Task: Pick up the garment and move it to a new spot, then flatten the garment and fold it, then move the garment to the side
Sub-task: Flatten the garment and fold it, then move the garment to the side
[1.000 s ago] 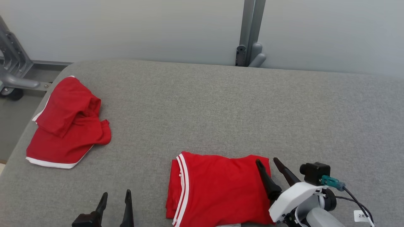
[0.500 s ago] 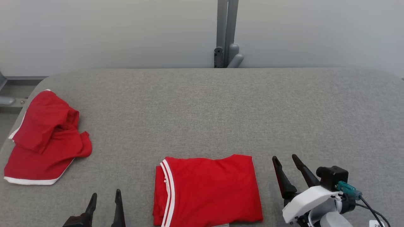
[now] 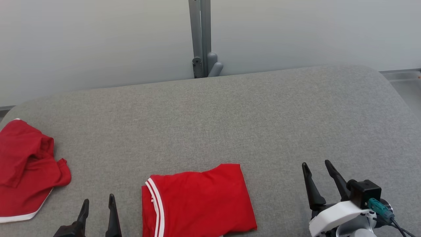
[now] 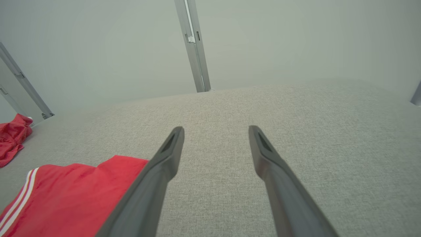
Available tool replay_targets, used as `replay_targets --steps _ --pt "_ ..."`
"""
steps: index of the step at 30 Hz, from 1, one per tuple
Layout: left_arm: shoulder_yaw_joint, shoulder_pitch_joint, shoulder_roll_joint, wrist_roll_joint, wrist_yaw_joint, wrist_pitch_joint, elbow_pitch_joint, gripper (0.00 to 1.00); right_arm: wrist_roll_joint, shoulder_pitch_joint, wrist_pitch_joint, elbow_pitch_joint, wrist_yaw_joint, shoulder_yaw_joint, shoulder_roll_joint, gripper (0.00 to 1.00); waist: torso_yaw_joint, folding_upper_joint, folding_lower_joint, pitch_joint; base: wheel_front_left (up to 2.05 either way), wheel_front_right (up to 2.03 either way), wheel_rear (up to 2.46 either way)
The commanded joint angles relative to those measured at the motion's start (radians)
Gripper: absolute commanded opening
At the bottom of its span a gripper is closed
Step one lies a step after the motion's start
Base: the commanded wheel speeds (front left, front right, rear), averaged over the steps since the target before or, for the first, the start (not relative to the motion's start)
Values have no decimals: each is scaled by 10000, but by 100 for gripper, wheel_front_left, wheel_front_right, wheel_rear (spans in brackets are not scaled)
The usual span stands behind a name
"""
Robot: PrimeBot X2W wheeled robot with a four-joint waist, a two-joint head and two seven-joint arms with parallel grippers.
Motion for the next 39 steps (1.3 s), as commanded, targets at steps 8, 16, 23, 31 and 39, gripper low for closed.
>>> replay_targets --steps 8,16,23,31,39 --pt "123 369 36 225 30 3 -298 100 -813 647 -32 -636 -1 -438 68 100 -118 0 0 -222 0 0 0" --pt "189 472 36 360 -4 3 -518 100 -1054 842 -33 -758 -1 -539 209 100 -13 0 0 -199 0 0 0" --pt "-3 368 36 372 3 3 -574 100 -1101 841 -34 -692 -1 -405 239 100 207 0 0 -21 0 0 0" --pt "-675 147 39 290 -66 3 -370 100 -490 513 -34 111 -1 449 274 100 1047 0 0 535 0 0 0" --pt "-977 -164 36 534 -271 3 -252 100 1338 -363 -33 1522 -1 1210 293 100 2246 0 0 1213 0 0 0"
